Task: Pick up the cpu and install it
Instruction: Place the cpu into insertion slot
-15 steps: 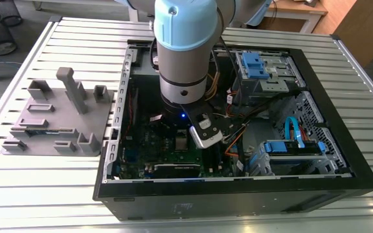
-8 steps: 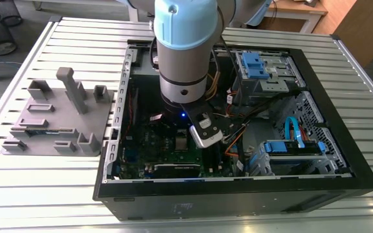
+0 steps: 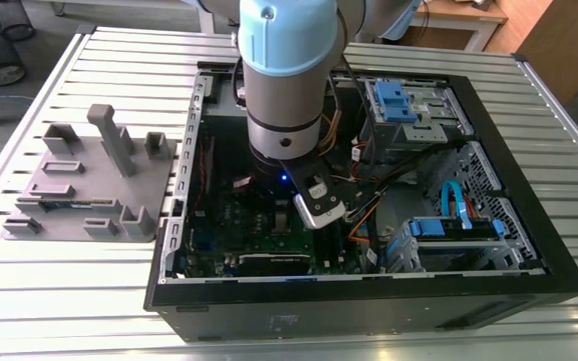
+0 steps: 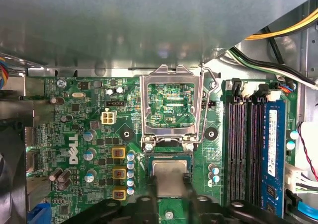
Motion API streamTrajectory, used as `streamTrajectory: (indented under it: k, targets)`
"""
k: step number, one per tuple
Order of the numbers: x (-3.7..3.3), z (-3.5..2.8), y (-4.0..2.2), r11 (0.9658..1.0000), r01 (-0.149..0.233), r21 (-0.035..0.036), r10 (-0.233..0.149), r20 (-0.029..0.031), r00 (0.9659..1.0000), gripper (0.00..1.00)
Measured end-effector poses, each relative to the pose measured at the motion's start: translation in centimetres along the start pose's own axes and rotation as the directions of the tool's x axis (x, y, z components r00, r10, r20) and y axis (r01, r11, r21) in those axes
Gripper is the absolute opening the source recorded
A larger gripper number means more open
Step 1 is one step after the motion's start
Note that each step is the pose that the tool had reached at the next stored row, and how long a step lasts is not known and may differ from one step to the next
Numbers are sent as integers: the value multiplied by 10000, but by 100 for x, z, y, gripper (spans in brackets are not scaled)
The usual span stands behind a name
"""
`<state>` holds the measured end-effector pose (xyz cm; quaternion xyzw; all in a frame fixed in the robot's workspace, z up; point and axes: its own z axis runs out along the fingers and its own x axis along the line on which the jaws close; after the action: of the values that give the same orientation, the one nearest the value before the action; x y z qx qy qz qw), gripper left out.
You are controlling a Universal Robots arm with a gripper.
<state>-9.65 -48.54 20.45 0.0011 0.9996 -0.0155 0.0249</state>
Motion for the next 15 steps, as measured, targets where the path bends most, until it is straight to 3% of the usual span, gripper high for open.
streamTrajectory:
  k: [5, 15]
  targets:
    - [0, -5, 0, 10000, 0, 0, 0, 0, 10000, 13]
    - [-24, -3, 0, 10000, -34, 2, 34, -2, 10000, 11]
